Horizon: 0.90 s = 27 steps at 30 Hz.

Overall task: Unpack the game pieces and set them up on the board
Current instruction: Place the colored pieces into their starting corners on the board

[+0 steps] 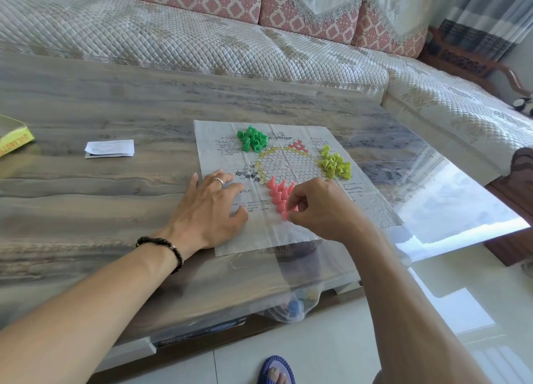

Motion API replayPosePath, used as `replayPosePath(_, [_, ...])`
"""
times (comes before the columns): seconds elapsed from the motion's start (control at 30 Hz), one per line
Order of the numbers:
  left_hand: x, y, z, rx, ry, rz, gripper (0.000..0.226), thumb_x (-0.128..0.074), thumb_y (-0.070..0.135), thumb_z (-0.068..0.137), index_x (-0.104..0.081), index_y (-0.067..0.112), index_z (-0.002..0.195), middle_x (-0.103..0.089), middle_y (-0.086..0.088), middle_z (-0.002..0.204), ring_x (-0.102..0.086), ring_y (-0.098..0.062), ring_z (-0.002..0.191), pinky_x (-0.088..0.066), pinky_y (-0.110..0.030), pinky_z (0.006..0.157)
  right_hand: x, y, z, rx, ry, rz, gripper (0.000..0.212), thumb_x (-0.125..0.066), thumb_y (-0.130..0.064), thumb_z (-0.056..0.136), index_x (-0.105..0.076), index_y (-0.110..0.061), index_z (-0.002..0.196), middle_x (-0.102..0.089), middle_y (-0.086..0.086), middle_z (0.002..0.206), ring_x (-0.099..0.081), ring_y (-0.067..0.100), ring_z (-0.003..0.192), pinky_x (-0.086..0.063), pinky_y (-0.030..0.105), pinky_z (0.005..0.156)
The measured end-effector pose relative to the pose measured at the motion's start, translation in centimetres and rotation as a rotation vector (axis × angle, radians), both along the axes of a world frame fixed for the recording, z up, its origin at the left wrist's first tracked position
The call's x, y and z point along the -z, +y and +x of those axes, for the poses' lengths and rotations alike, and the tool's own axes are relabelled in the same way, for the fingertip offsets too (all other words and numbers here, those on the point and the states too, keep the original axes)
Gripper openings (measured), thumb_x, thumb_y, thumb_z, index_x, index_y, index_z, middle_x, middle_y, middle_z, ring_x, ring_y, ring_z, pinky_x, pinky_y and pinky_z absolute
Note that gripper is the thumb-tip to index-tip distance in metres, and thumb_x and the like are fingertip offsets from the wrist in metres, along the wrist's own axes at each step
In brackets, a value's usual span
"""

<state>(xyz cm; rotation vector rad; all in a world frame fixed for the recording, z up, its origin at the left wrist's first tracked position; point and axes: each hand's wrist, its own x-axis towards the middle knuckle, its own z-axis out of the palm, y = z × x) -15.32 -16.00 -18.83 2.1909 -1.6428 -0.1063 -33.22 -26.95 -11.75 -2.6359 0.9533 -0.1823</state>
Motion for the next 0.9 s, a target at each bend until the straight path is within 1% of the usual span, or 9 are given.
replayPosePath(0.13, [0.0, 0.0, 0.0, 0.005, 0.0, 0.004, 0.066, -0.031, 0.05, 0.081, -0.047, 0.02, 0.137, -0.035, -0.006, 0.15, -0.017, -0.019, 0.144, -0.006, -0.052, 0.117, 0.1, 0.1, 0.2, 0.006, 0.044, -0.004, 0.008, -0.072, -0.012, 0.075, -0.07, -0.019, 0.075, -0.054, -0.012, 0.059, -0.049, 0.003, 0.055, -0.036, 0.017, 0.051])
replayPosePath(0.3, [-0.2, 0.1, 0.0, 0.008, 0.001, 0.003, 0.064, -0.033, 0.049, 0.082, -0.047, 0.02, 0.137, -0.034, -0.008, 0.151, -0.018, -0.02, 0.144, -0.007, -0.052, 0.117, 0.3, 0.0, 0.4, -0.003, 0.05, 0.001, 0.01, -0.073, -0.011, 0.076, -0.07, -0.02, 0.075, -0.055, -0.011, 0.06, -0.049, 0.002, 0.056, -0.035, 0.015, 0.051])
replayPosePath(0.43, [-0.3, 0.1, -0.1, 0.004, 0.014, 0.004, 0.067, -0.032, 0.05, 0.08, -0.046, 0.02, 0.138, -0.033, -0.007, 0.151, -0.017, -0.02, 0.144, -0.006, -0.052, 0.117, 0.2, -0.1, 0.4, 0.001, 0.029, 0.01, 0.009, -0.073, -0.009, 0.075, -0.07, -0.017, 0.078, -0.053, -0.012, 0.059, -0.048, 0.002, 0.053, -0.033, 0.014, 0.049])
replayPosePath(0.57, [-0.2, 0.1, 0.0, -0.005, 0.038, -0.005, 0.068, -0.033, 0.051, 0.079, -0.045, 0.02, 0.139, -0.034, -0.006, 0.151, -0.017, -0.019, 0.144, -0.005, -0.051, 0.117, 0.0, -0.3, 0.2, 0.017, -0.03, 0.006, 0.011, -0.065, -0.004, 0.075, -0.068, -0.014, 0.078, -0.052, -0.011, 0.06, -0.048, 0.004, 0.053, -0.037, 0.018, 0.05])
replayPosePath(0.67, [-0.4, 0.1, 0.1, -0.012, 0.087, -0.027, 0.07, -0.037, 0.052, 0.076, -0.045, 0.021, 0.139, -0.036, -0.003, 0.149, -0.021, -0.018, 0.142, -0.005, -0.049, 0.117, -0.2, -0.6, -0.1, 0.016, -0.072, 0.002, 0.007, -0.067, -0.011, 0.077, -0.067, -0.019, 0.078, -0.059, -0.008, 0.067, -0.052, 0.004, 0.06, -0.044, 0.02, 0.056])
replayPosePath(0.73, [-0.6, 0.2, 0.2, -0.017, 0.129, -0.037, 0.072, -0.04, 0.052, 0.075, -0.045, 0.021, 0.139, -0.037, -0.001, 0.148, -0.025, -0.017, 0.141, -0.005, -0.049, 0.118, -0.3, -0.9, -0.2, 0.021, -0.101, 0.002, 0.003, -0.069, -0.017, 0.078, -0.069, -0.019, 0.081, -0.064, -0.005, 0.071, -0.056, 0.008, 0.064, -0.049, 0.026, 0.06])
replayPosePath(0.83, [-0.8, 0.0, 0.3, -0.028, 0.148, -0.04, 0.064, -0.045, 0.05, 0.084, -0.044, 0.022, 0.141, -0.037, 0.0, 0.147, -0.027, -0.017, 0.139, -0.008, -0.048, 0.118, -0.2, -1.7, 0.0, 0.039, -0.156, -0.031, 0.002, -0.068, -0.019, 0.08, -0.07, -0.018, 0.081, -0.065, -0.007, 0.07, -0.06, 0.011, 0.064, -0.053, 0.033, 0.062])
replayPosePath(0.87, [-0.8, 0.0, 0.3, -0.034, 0.136, -0.046, 0.059, -0.047, 0.048, 0.088, -0.044, 0.022, 0.141, -0.037, -0.001, 0.147, -0.027, -0.018, 0.139, -0.011, -0.047, 0.117, -0.3, -2.0, 0.2, 0.042, -0.175, -0.037, 0.002, -0.067, -0.019, 0.081, -0.069, -0.019, 0.08, -0.065, -0.009, 0.071, -0.061, 0.01, 0.064, -0.054, 0.033, 0.062])
replayPosePath(0.9, [-0.9, -0.1, 0.3, -0.043, 0.123, -0.051, 0.056, -0.047, 0.047, 0.09, -0.044, 0.022, 0.141, -0.037, -0.003, 0.147, -0.027, -0.02, 0.138, -0.013, -0.044, 0.117, -0.3, -2.4, 0.4, 0.046, -0.194, -0.035, 0.003, -0.067, -0.019, 0.082, -0.069, -0.019, 0.079, -0.065, -0.01, 0.071, -0.06, 0.006, 0.063, -0.054, 0.03, 0.061])
